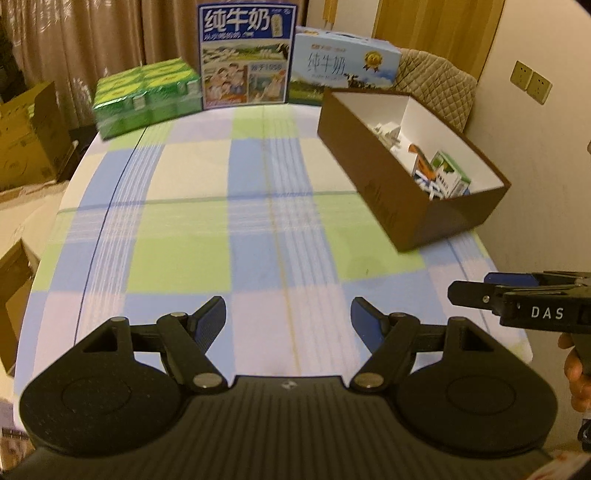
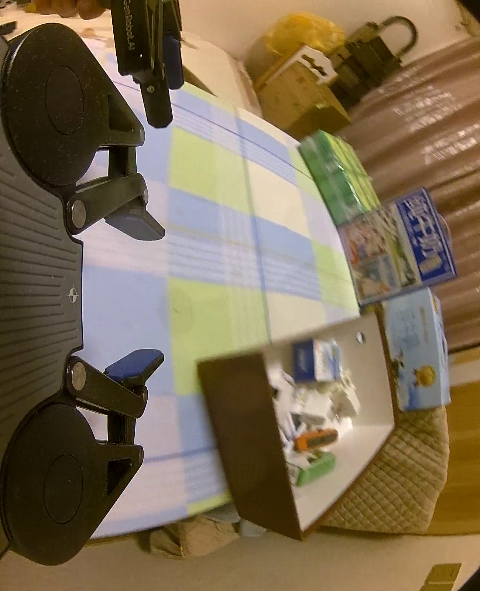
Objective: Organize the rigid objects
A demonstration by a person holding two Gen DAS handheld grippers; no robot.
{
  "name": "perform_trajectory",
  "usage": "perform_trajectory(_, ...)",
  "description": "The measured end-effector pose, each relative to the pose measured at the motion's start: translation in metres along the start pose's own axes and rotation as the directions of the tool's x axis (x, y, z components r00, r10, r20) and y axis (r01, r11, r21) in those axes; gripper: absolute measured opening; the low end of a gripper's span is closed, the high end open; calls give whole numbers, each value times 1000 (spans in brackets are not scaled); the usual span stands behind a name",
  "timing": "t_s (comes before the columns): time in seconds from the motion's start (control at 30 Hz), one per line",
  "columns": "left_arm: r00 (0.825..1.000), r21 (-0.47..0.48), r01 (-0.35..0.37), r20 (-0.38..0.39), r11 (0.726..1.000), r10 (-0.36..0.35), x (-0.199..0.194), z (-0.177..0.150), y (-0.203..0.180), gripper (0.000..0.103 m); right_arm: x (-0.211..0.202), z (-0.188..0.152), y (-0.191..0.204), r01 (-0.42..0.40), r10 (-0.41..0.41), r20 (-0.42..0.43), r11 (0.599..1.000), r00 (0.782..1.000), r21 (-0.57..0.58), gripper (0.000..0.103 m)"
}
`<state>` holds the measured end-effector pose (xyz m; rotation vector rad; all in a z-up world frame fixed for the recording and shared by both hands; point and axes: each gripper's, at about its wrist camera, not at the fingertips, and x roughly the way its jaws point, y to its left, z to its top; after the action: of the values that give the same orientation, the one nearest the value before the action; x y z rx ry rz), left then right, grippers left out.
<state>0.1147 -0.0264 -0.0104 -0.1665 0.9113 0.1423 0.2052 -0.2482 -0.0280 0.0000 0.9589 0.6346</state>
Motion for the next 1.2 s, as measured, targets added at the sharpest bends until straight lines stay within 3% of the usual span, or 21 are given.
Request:
perform_trajectory(0.5, 1000, -26, -7, -6, 1000, 6, -38, -51, 37, 71, -7, -54, 71, -27, 23, -41, 996, 999, -81, 62)
perform_trajectory(1.2, 1000, -17, 2, 6, 1000, -2, -49, -64, 37, 71, -16, -68, 88, -31, 28, -35, 995, 999, -95, 62)
